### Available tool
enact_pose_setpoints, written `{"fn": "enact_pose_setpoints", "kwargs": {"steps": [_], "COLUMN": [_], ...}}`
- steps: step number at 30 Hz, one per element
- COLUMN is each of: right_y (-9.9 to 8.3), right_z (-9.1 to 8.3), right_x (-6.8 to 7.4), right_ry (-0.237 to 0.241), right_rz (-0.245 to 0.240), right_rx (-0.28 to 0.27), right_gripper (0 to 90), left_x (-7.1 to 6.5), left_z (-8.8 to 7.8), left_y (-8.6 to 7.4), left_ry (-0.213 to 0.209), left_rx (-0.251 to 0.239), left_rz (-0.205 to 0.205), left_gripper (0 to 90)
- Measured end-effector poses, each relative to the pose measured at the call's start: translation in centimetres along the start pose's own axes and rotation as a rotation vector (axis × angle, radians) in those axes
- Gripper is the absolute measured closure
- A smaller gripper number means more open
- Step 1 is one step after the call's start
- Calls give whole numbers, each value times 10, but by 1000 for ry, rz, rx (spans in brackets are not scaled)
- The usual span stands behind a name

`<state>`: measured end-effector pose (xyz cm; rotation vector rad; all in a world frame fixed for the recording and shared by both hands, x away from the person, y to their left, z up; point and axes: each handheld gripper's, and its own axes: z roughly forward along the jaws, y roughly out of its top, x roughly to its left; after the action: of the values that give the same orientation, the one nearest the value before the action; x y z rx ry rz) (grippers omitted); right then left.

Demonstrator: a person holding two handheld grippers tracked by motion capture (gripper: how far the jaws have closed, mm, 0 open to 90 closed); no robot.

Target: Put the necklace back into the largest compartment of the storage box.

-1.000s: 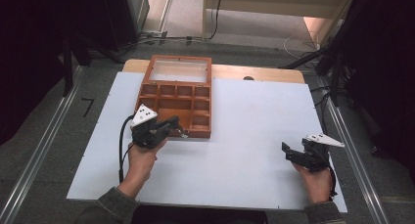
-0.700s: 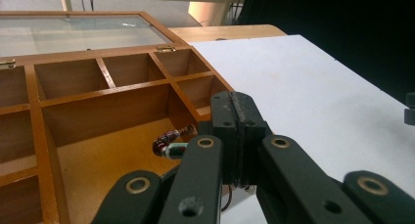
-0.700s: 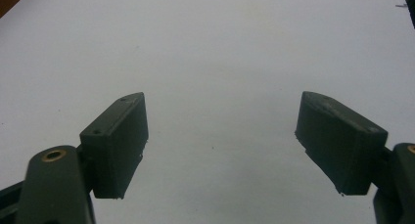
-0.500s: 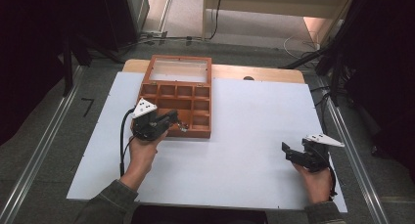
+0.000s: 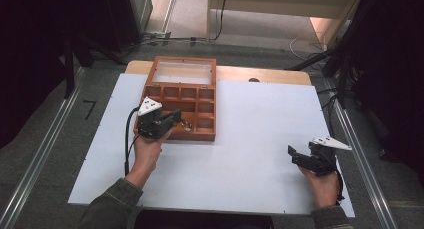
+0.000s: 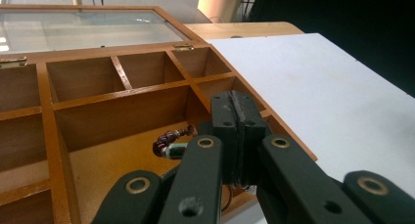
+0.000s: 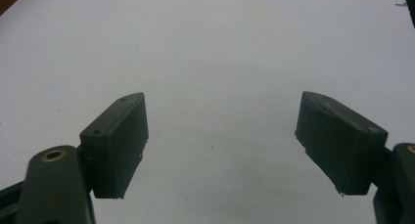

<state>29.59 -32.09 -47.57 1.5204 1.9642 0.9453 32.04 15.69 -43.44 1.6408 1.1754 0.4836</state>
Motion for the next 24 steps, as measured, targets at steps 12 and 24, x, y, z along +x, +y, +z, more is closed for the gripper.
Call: {"fn": "enact_pose_setpoints", "kwargs": {"steps": [12,24], "right_y": [0,0], "right_z": [0,1], "right_x": [0,0], "right_ry": [-1,-1], "right_rz": [0,-1], "right_rx": [0,2], "right_gripper": [179,180], "left_x": [11,20], "left_z": [13,34], "left_y": [0,-2], "left_ry": [51,81], "left_rx": [9,35], "left_rz": [9,-3], "left_gripper": [896,895]}}
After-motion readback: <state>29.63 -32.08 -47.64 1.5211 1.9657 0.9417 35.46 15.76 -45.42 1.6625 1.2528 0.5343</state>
